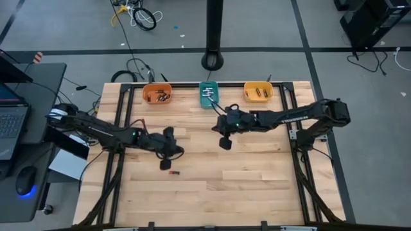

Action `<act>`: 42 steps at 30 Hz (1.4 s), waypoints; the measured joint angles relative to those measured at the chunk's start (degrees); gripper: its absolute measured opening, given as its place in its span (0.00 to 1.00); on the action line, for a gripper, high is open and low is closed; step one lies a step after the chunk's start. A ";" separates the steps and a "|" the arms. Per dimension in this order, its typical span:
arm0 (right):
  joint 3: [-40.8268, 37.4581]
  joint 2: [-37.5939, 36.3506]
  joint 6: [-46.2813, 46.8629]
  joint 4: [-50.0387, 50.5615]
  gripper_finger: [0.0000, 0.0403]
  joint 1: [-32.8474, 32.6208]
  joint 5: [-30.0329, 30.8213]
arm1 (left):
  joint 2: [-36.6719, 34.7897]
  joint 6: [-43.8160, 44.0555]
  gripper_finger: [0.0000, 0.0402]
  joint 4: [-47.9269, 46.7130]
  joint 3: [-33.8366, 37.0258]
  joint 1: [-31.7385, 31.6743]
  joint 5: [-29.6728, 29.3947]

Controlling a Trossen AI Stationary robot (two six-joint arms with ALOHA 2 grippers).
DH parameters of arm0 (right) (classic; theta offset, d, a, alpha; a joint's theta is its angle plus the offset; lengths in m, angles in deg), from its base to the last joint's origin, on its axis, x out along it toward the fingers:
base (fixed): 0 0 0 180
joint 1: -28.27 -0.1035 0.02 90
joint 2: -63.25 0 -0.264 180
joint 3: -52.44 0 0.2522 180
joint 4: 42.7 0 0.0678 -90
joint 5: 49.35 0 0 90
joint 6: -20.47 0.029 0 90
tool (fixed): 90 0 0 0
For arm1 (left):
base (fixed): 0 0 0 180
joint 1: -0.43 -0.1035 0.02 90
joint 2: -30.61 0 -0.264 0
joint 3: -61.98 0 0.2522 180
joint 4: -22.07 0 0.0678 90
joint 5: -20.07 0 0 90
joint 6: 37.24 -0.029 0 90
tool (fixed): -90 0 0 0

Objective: Sort batteries
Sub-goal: Put the red-black battery in the yellow bin

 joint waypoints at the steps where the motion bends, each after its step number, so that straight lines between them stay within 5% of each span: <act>1: -0.43 -0.05 0.22 -0.40 0.03 -0.49 0.23 | 0.02 1.79 0.07 -1.37 0.00 0.82 -0.26; 18: -2.12 0.40 0.77 -3.11 0.03 -2.33 1.52 | 8.58 14.56 0.49 -5.56 0.36 15.51 -0.34; 26: -2.12 0.42 0.75 -3.31 0.03 -2.33 1.52 | 13.86 18.52 0.59 -5.46 0.22 18.08 -0.81; 33: -2.12 0.42 0.76 -3.33 0.03 -2.33 1.49 | 15.28 20.33 0.50 -4.68 0.19 18.17 -4.05; 42: -2.12 0.42 0.69 -3.31 0.03 -2.33 1.49 | 15.34 20.13 0.11 -4.45 0.26 18.21 -5.06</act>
